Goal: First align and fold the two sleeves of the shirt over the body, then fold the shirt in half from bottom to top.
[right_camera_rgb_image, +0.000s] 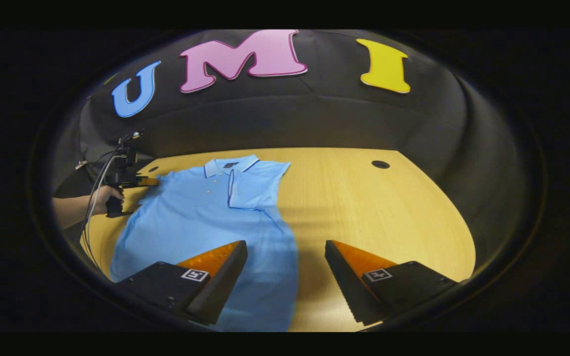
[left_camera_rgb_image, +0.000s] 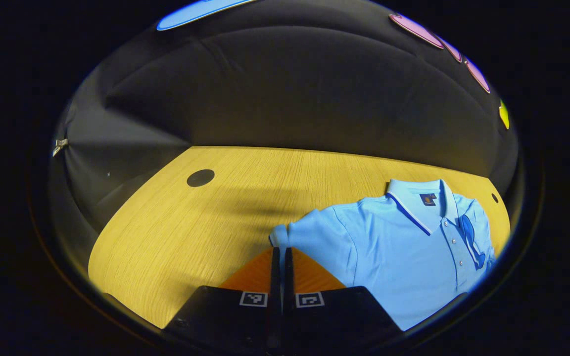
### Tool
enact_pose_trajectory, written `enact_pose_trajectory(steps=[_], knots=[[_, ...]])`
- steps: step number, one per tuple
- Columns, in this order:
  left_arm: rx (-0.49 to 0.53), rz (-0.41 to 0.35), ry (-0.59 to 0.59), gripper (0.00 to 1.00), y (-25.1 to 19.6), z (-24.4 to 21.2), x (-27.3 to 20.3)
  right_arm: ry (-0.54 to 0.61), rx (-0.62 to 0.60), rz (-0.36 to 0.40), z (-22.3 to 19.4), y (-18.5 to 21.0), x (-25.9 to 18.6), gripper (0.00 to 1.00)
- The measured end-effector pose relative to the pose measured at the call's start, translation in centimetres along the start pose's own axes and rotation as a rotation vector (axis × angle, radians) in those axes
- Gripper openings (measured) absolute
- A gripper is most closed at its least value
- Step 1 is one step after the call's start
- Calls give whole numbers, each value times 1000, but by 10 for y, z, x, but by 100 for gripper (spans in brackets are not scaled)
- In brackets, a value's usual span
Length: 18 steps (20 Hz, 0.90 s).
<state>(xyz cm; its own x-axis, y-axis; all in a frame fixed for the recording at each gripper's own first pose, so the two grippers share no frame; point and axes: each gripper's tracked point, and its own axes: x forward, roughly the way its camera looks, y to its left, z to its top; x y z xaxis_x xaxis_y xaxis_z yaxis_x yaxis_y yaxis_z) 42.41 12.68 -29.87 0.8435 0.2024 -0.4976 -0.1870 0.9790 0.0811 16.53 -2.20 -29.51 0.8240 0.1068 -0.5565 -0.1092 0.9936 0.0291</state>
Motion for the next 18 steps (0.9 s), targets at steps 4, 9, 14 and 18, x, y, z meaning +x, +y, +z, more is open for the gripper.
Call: enact_pose_trajectory(steps=[4,9,14,18], knots=[[62,91,-59,6,-3,26,-17,-8,11,-33,-4,-14,-8,99],[42,-16,-117,6,-89,66,-49,-23,19,-52,-8,-16,-19,95],[5,-211,-93,25,-188,61,-74,-24,39,-61,-16,-15,-36,94],[8,-238,-160,100,-164,46,-135,-27,52,-70,-29,-13,-59,99]])
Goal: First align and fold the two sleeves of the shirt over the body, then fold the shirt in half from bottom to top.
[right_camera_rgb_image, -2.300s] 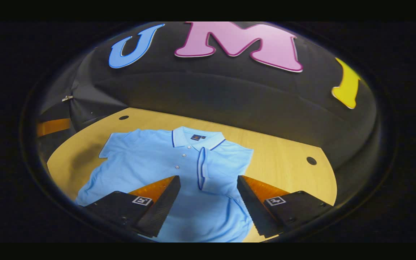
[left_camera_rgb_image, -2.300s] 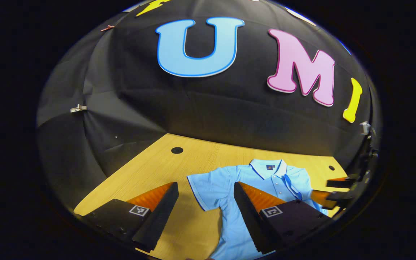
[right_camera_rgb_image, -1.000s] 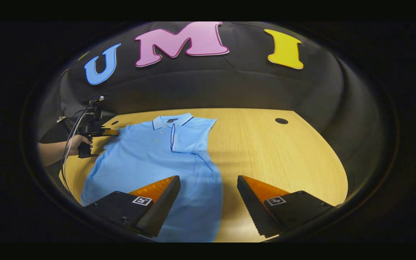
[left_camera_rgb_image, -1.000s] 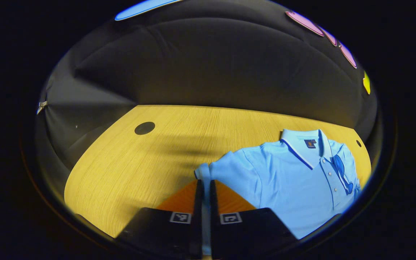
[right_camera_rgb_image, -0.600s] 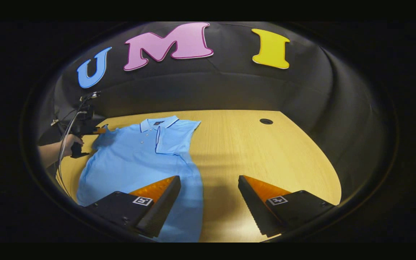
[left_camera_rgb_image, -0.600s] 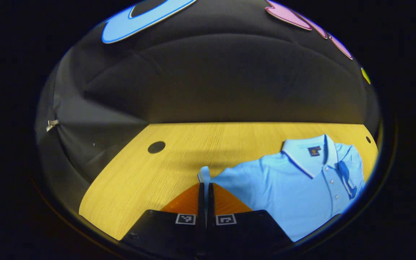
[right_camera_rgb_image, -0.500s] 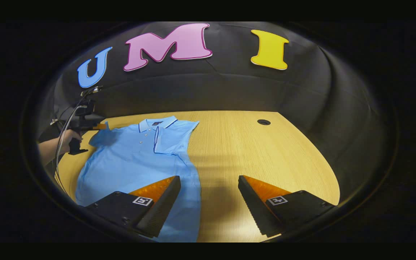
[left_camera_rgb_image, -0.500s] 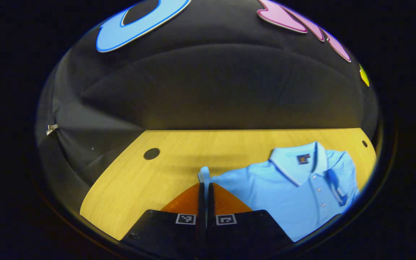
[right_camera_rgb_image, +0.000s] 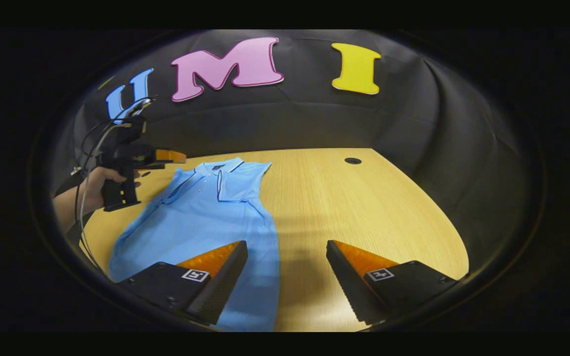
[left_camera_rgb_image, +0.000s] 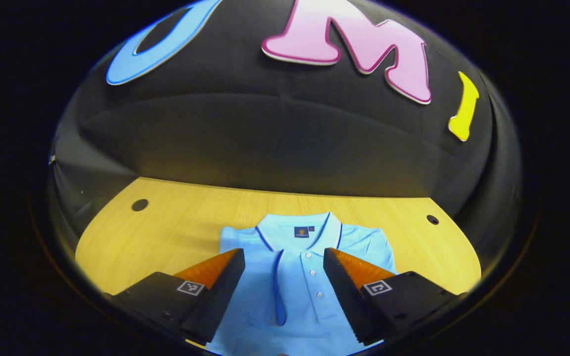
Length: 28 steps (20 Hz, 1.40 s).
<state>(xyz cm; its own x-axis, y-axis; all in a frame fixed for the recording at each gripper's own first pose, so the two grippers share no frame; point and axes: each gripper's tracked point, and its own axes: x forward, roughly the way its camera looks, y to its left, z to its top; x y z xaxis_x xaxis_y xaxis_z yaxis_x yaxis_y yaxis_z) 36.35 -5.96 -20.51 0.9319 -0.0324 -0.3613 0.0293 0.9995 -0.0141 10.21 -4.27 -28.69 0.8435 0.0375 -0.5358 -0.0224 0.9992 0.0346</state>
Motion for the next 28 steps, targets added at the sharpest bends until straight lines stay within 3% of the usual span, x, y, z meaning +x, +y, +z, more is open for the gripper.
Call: enact_pose_trajectory(steps=[7,11,12,13,20,24,26,27,28], knots=[[72,57,40,99,65,-71,-169,50,41,-7,-42,17,-40,99],[11,55,122,100,75,-134,-244,90,46,-10,-68,28,-63,99],[-7,59,145,100,76,-153,-258,99,39,-11,-76,32,-68,95],[-19,53,174,100,74,-172,-270,111,29,-17,-84,35,-73,99],[7,63,318,98,62,-265,-303,205,-13,-52,-133,48,-91,98],[39,95,381,98,62,-290,-298,266,-19,-59,-160,54,-90,98],[57,95,368,98,60,-290,-296,240,-21,-67,-158,55,-90,99],[48,96,351,97,60,-287,-296,216,-8,-75,-154,56,-90,94],[36,100,361,95,58,-290,-296,218,-1,-79,-156,55,-89,99]])
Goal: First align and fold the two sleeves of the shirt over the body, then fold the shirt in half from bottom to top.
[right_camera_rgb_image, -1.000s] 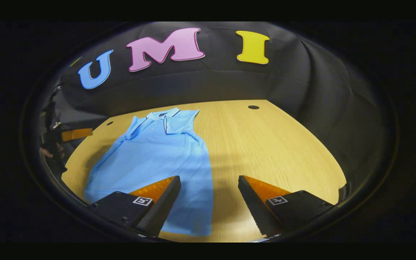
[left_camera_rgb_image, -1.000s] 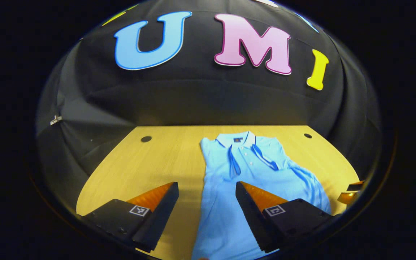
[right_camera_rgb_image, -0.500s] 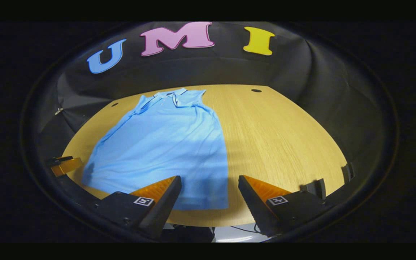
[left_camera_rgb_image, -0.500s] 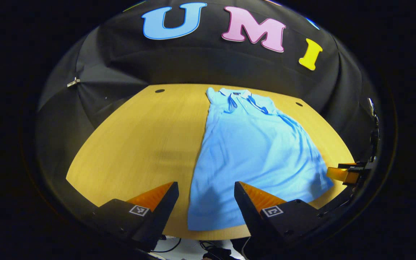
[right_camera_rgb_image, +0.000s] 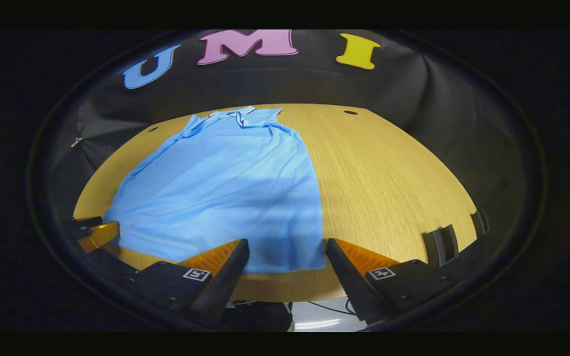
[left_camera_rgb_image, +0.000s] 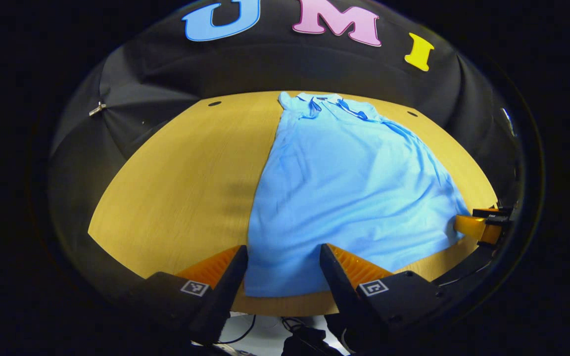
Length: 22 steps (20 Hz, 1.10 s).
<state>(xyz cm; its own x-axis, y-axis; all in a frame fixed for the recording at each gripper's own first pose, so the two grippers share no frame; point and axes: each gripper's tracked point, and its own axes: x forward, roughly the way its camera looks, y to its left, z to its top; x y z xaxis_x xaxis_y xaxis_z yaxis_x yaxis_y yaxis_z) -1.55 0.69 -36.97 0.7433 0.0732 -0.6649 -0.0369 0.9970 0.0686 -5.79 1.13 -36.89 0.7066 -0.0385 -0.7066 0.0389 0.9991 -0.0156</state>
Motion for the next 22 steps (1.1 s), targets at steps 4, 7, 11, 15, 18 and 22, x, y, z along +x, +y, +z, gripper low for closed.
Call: enact_pose_trajectory(steps=[4,7,11,15,18,22], knots=[[16,-22,1,81,-11,2,1,-9,-14,22,9,11,10,72],[51,-57,-9,49,-26,8,4,-19,-32,47,16,20,14,29],[10,-84,-27,9,-38,16,10,-28,-55,135,19,33,17,8],[-83,-146,-46,6,-46,33,5,-50,3,247,31,51,15,0],[-106,-162,-105,6,-53,66,-4,-152,-86,265,62,61,8,0],[-118,-184,-165,6,-65,116,-5,-224,-78,294,107,73,12,0]])
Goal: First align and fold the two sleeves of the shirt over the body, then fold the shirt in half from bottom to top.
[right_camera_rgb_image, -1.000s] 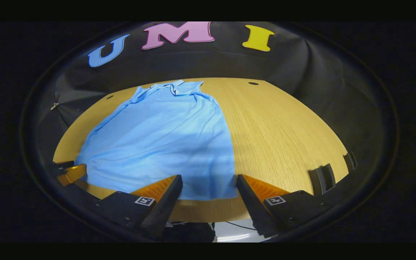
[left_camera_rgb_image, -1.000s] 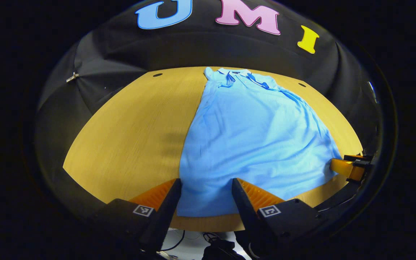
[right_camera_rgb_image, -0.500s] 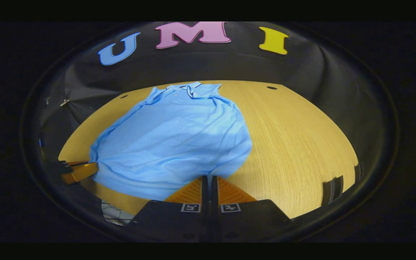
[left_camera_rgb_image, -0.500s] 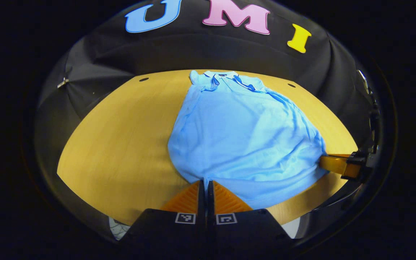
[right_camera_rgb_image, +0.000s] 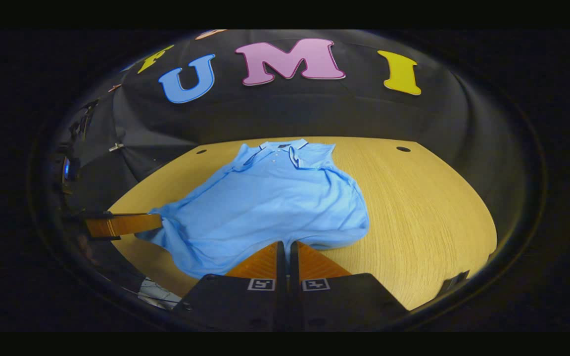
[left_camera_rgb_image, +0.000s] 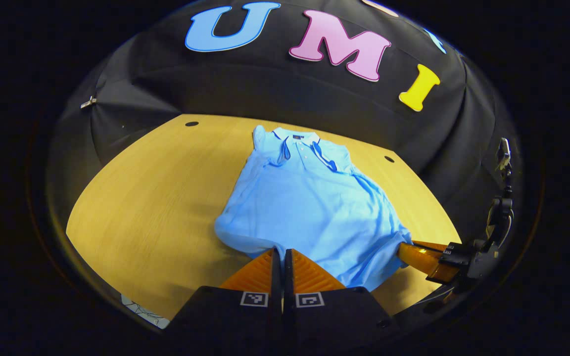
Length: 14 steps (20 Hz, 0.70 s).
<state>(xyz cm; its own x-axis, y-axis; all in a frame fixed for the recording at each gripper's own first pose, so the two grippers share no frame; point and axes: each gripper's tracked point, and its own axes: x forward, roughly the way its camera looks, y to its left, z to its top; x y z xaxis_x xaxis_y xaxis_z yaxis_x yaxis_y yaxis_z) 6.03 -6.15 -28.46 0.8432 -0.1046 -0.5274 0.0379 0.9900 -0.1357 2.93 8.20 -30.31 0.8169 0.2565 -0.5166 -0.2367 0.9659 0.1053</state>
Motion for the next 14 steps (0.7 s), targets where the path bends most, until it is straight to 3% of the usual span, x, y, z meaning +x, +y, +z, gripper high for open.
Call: enact_pose_trajectory(steps=[4,5,9,10,11,14], knots=[[29,5,-69,6,-3,50,21,-88,-38,-9,51,-13,28,0],[35,3,-83,6,-3,61,28,-111,-38,-7,64,-16,36,10],[58,19,-139,6,2,115,63,-204,-92,-21,119,-33,69,0],[55,18,-154,6,3,130,72,-223,-85,-15,134,-34,79,10],[49,18,-171,6,2,147,83,-243,-82,-11,148,-36,89,0],[31,18,-222,6,8,197,114,-315,-109,-21,195,-48,122,11]])
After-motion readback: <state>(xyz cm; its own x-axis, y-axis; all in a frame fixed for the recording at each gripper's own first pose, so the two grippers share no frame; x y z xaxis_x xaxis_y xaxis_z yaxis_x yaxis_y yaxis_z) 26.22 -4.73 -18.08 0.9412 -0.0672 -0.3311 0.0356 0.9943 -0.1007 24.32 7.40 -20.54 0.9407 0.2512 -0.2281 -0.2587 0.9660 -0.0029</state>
